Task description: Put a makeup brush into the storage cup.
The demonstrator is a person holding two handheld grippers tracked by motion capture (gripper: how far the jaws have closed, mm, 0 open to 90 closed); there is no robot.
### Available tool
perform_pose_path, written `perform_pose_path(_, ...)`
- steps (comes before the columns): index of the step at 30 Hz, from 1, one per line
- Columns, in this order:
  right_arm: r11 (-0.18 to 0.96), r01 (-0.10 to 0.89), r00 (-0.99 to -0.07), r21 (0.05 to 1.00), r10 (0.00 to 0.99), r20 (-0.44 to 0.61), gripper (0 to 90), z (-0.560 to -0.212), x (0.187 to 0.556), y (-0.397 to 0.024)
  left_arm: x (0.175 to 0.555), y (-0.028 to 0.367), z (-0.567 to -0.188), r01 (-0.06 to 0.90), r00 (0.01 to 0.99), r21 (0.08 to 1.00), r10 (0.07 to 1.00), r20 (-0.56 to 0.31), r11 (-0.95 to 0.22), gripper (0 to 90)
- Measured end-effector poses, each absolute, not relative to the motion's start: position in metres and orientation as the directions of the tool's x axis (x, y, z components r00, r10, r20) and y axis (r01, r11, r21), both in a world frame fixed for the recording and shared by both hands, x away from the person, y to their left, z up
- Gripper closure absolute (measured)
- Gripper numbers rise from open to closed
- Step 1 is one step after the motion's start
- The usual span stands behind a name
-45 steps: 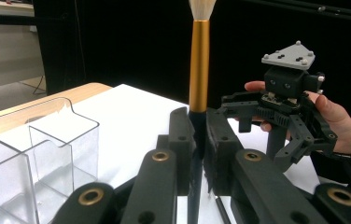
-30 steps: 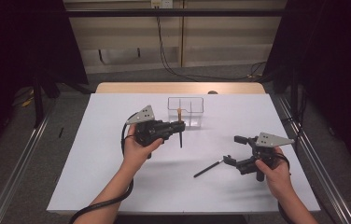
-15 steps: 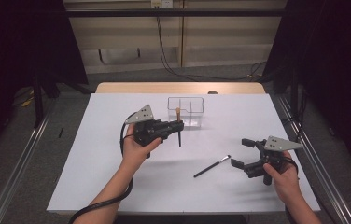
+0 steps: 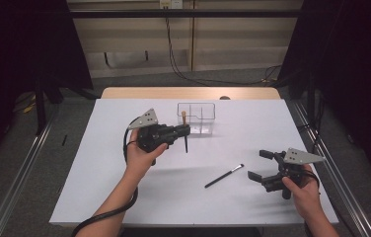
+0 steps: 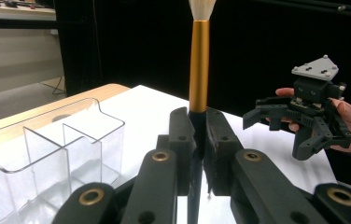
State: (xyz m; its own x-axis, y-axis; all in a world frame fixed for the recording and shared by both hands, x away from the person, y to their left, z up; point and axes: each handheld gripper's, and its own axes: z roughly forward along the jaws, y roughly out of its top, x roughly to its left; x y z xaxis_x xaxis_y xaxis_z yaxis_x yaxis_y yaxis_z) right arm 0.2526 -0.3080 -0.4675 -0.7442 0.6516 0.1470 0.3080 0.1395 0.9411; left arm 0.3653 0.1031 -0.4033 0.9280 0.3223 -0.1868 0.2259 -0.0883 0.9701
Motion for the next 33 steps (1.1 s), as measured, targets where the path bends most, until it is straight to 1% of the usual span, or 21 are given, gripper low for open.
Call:
perform_pose_path(16, 0.142, 0.294, -0.753, 0.945, 0.643, 0.138, 3.1, -0.467, 0.251, -0.309, 0.379, 0.112, -0.398, 0.235, 0.913, 0.969, 0.36, -0.192, -0.08, 82.8)
perform_pose_path(33, 0.143, 0.294, -0.756, 0.945, 0.639, 0.138, 3.1, -0.467, 0.252, -0.307, 0.401, 0.116, -0.387, 0.228, 0.896, 0.97, 0.409, -0.173, -0.09, 82.8)
